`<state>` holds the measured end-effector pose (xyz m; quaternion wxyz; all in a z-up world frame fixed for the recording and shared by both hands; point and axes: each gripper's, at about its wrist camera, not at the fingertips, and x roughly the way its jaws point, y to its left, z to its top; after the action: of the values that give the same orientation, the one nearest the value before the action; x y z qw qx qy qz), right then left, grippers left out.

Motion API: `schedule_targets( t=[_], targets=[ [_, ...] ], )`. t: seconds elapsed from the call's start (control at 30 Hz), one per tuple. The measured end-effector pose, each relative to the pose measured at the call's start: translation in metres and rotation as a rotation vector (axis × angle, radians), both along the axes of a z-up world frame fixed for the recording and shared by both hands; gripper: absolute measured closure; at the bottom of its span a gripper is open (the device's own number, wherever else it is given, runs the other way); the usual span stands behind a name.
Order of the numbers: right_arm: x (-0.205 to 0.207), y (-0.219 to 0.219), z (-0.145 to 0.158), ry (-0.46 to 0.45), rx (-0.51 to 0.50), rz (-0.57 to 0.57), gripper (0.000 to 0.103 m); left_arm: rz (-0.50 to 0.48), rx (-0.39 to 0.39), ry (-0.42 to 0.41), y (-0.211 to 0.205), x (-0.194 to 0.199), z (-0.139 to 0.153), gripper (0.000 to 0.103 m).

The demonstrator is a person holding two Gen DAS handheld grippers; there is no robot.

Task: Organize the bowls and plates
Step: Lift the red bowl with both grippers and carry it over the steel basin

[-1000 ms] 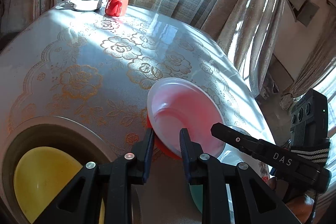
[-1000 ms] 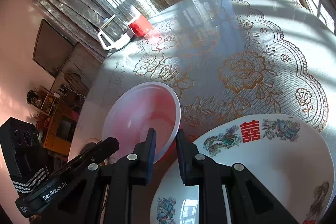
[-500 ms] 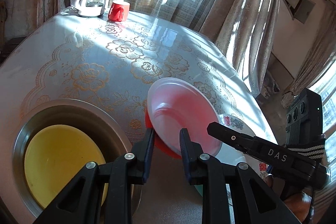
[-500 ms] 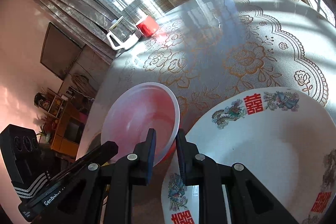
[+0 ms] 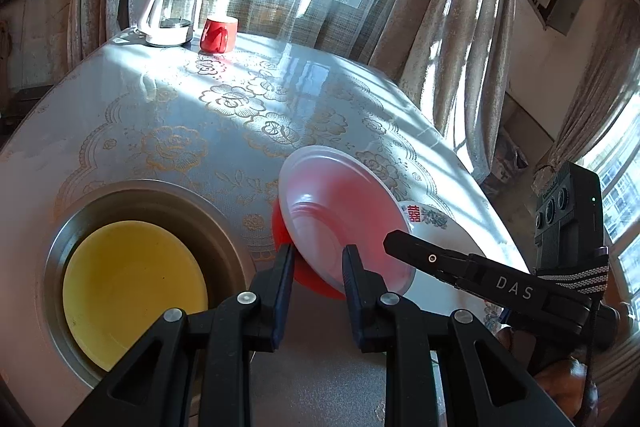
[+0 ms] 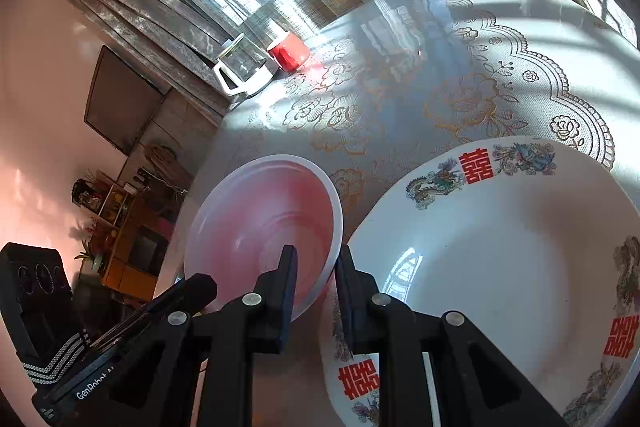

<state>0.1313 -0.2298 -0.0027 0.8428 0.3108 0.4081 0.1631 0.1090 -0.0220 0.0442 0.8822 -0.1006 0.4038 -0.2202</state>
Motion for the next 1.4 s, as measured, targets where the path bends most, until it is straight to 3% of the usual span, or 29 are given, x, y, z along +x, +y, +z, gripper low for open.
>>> schedule_targets(
  t=[0.37,0.57,1.0,1.4],
  targets=[
    [-0.015,0.012,0.003,-0.016,0.007,0.022,0.083,-0.013,-0.042,-0.01,0.019,-0.015,0.003,0.08],
    [-0.015,0.041,0.021,-0.073,-0.016,0.077,0.085,-0.014,-0.061,-0.019,0.033,-0.024,0.004,0.08],
    [-0.01,0.073,0.025,-0.078,-0.028,0.141,0.086,0.053,-0.098,-0.014,0.073,-0.026,0.002,0.08],
    [-0.004,0.111,0.031,-0.09,-0.028,0.234,0.086,0.189,-0.116,-0.005,0.124,-0.034,-0.004,0.08]
  ],
)
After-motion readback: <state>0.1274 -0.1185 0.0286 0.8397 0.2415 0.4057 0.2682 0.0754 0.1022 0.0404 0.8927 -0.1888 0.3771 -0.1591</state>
